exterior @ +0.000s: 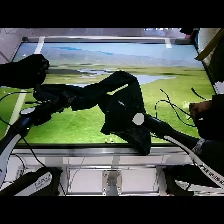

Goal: Fold the clothes and pants, and hang the long-sleeved shirts on hangers.

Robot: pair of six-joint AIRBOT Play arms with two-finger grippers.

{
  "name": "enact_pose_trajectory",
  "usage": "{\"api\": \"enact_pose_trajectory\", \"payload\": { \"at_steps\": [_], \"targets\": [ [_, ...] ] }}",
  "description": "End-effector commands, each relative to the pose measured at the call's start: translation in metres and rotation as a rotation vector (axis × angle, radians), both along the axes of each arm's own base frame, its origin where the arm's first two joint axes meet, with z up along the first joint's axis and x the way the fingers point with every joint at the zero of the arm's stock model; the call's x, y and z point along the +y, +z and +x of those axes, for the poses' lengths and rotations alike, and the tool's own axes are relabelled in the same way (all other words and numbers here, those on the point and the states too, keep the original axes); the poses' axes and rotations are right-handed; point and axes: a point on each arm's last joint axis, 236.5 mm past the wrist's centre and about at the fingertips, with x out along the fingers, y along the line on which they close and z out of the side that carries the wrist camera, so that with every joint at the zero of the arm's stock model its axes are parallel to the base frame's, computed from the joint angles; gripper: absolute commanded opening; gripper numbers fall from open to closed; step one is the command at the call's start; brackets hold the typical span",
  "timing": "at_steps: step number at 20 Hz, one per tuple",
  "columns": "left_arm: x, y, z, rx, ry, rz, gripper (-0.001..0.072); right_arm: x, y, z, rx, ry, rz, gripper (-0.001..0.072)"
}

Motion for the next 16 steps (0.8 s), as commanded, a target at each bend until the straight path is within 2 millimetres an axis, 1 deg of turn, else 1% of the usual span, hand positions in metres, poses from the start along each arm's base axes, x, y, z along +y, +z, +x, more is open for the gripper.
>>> {"api": "enact_pose_trajectory", "payload": {
  "at_steps": [1,3,4,7,11,12,14,16],
  "targets": [
    [0.0,-0.003,-0.002,0.0,-0.016,0.026,0.002,-0.003,-0.012,0.022,-0.007,-0.147,0.004,0.0558],
    [0.0,-0.003,-0.003,0.0,-0.02,0.027,0.002,-0.01,-0.023,0.022,0.015,-0.194,-0.011,0.0557],
    [0.0,-0.003,-0.003,0.0,-0.021,0.027,0.002,-0.011,-0.025,0.025,0.019,-0.237,-0.008,0.0557],
    [-0.001,-0.003,-0.003,0.0,-0.022,0.026,0.002,-0.001,-0.02,0.032,-0.026,-0.29,0.015,0.0556],
    [-0.001,-0.003,-0.003,0.0,-0.023,0.025,0.002,0.014,-0.017,0.03,-0.063,-0.33,0.042,0.0554],
    [-0.001,-0.003,-0.003,0.0,-0.023,0.025,0.002,0.016,-0.016,0.035,-0.073,-0.361,0.052,0.0536],
    [-0.001,-0.003,-0.003,0.001,-0.024,0.024,0.0021,0.017,-0.012,0.048,-0.107,-0.427,0.079,0.0526],
    [-0.001,-0.003,-0.003,0.0,-0.024,0.025,0.002,0.013,-0.008,0.057,-0.132,-0.455,0.087,0.0369]
  ]
}}
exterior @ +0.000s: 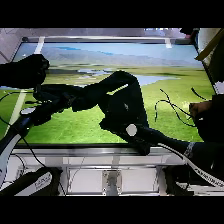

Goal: Fold the clothes and pants, and hang the long-sleeved shirts on hangers.

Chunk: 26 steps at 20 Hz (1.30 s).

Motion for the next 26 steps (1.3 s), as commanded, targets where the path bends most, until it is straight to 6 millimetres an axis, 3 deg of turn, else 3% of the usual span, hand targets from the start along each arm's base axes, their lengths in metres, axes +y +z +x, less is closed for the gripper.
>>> {"api": "enact_pose_trajectory", "payload": {
  "at_steps": [1,2,3,7,9,11,13,16,18,20,23,26],
  "targets": [
    [0.0,0.0,0.0,-0.001,0.001,0.001,0.002,-0.004,0.007,0.02,-0.053,-0.083,0.022,0.0268],
    [0.001,0.0,0.0,-0.001,0.001,0.0,0.002,-0.006,0.004,0.022,-0.049,-0.089,0.018,0.0146],
    [0.001,0.0,0.0,-0.001,0.001,0.001,0.002,-0.008,-0.001,0.023,-0.042,-0.093,0.01,0.0111],
    [0.001,0.003,0.0,-0.016,-0.006,0.013,0.002,-0.011,-0.011,0.024,-0.019,-0.107,-0.003,0.0052],
    [0.013,0.019,0.002,-0.095,-0.014,0.07,0.0019,-0.012,0.012,0.036,-0.112,-0.105,0.011,0.0051],
    [0.049,0.05,0.003,-0.177,0.059,0.122,0.0018,-0.021,0.05,0.047,-0.22,-0.062,0.015,0.0051],
    [0.096,0.084,-0.01,-0.264,0.132,0.253,0.0018,-0.042,0.103,0.052,-0.348,0.004,0.003,0.0051],
    [0.167,0.137,-0.052,-0.323,0.286,0.484,0.0018,-0.09,0.198,0.049,-0.563,0.013,0.003,0.005],
    [0.197,0.186,-0.079,-0.378,0.387,0.658,0.0017,-0.129,0.258,0.034,-0.693,-0.016,0.01,0.005],
    [0.199,0.245,-0.097,-0.461,0.416,0.792,0.0017,-0.165,0.305,0.007,-0.806,-0.038,-0.004,0.0049],
    [0.197,0.329,-0.119,-0.546,0.416,1.006,0.0018,-0.218,0.356,-0.035,-0.913,-0.107,-0.063,0.0049],
    [0.223,0.401,-0.155,-0.512,0.542,1.209,0.0017,-0.288,0.404,-0.087,-0.982,-0.251,-0.205,0.0049]
  ]
}}
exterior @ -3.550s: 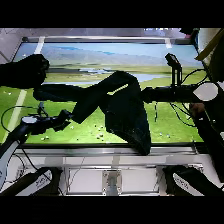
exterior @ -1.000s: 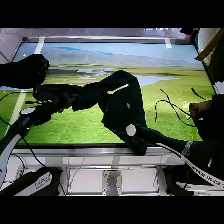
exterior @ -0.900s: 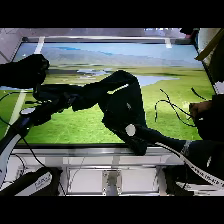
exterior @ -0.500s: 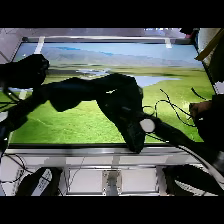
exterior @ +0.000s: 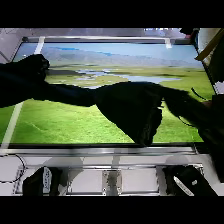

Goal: Fold the clothes and pants, and hang the long-sleeved shirts on hangers.

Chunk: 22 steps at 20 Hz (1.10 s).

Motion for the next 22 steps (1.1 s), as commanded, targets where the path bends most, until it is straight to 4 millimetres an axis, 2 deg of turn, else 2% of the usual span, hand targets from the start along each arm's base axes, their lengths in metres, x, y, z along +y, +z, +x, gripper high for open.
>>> {"api": "enact_pose_trajectory", "payload": {
  "at_steps": [1,3,5,7,8,9,11,12,15,16,17,19,21,22],
  "targets": [
    [0.03,0.084,-0.053,-0.028,0.232,0.204,0.0018,-0.087,0.043,-0.072,-0.065,-0.239,-0.095,0.0049],
    [0.024,0.121,-0.066,-0.081,0.251,0.244,0.0018,-0.116,0.071,-0.107,-0.108,-0.347,-0.102,0.0049],
    [0.005,0.144,-0.07,-0.134,0.199,0.237,0.0018,-0.127,0.084,-0.124,-0.109,-0.414,-0.127,0.0049],
    [-0.011,0.158,-0.067,-0.174,0.134,0.228,0.0017,-0.138,0.078,-0.121,-0.074,-0.474,-0.207,0.005],
    [-0.012,0.156,-0.056,-0.166,0.107,0.214,0.0017,-0.15,0.066,-0.114,-0.016,-0.52,-0.251,0.0049],
    [-0.006,0.145,-0.037,-0.133,0.084,0.19,0.0017,-0.166,0.048,-0.107,0.065,-0.574,-0.318,0.0049],
    [0.015,0.107,0.021,-0.029,0.045,0.086,0.0017,-0.205,0.019,-0.091,0.197,-0.711,-0.442,0.0047],
    [0.018,0.082,0.053,0.027,0.002,0.032,0.0017,-0.217,0.009,-0.079,0.23,-0.756,-0.492,0.0047],
    [0.017,-0.012,0.149,0.233,-0.104,-0.066,0.0017,-0.214,-0.033,-0.022,0.322,-0.733,-0.559,0.0047],
    [0.02,-0.042,0.172,0.291,-0.11,-0.071,0.0017,-0.213,-0.052,0.001,0.37,-0.724,-0.58,0.0047],
    [0.022,-0.073,0.195,0.347,-0.112,-0.062,0.0017,-0.217,-0.07,0.023,0.417,-0.732,-0.602,0.0047],
    [0.029,-0.12,0.227,0.414,-0.09,-0.061,0.0017,-0.241,-0.11,0.06,0.554,-0.789,-0.598,0.0047],
    [0.029,-0.157,0.251,0.452,-0.094,-0.065,0.0017,-0.269,-0.154,0.086,0.689,-0.827,-0.48,0.0046],
    [0.029,-0.172,0.26,0.468,-0.097,-0.067,0.0017,-0.276,-0.172,0.103,0.717,-0.818,-0.366,0.0047]
  ]
}}
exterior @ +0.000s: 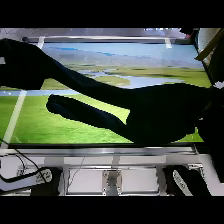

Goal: Fold the clothes and pants, and hang the long-sleeved shirts on hangers.

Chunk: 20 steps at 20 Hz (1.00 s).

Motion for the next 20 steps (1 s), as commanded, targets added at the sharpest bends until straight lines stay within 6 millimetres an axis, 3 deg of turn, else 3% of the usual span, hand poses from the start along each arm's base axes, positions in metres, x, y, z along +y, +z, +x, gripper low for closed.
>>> {"api": "enact_pose_trajectory", "payload": {
  "at_steps": [1,6,10,12,15,18,19,20],
  "targets": [
    [0.002,-0.071,0.042,0.082,-0.002,0.008,0.0017,-0.03,-0.066,0.055,0.009,-0.085,0.251,0.0047],
    [0.006,-0.14,0.061,0.175,0.035,-0.071,0.0017,-0.044,-0.111,0.115,-0.018,-0.084,0.434,0.0049],
    [-0.001,-0.172,0.077,0.195,0.031,-0.085,0.0017,-0.049,-0.13,0.157,-0.061,-0.09,0.479,0.0048],
    [-0.001,-0.179,0.087,0.178,0.048,-0.105,0.0017,-0.057,-0.136,0.17,-0.096,-0.129,0.502,0.0049],
    [0.005,-0.172,0.103,0.11,0.088,-0.139,0.0017,-0.071,-0.132,0.184,-0.196,-0.204,0.528,0.0049],
    [0.0,-0.176,0.108,0.113,0.084,-0.177,0.0019,-0.077,-0.13,0.191,-0.241,-0.228,0.541,0.0051],
    [-0.007,-0.177,0.106,0.123,0.078,-0.21,0.003,-0.076,-0.131,0.191,-0.235,-0.225,0.54,0.0081],
    [-0.012,-0.178,0.103,0.142,0.072,-0.233,0.0221,-0.073,-0.13,0.19,-0.228,-0.221,0.547,0.0292]
  ]
}}
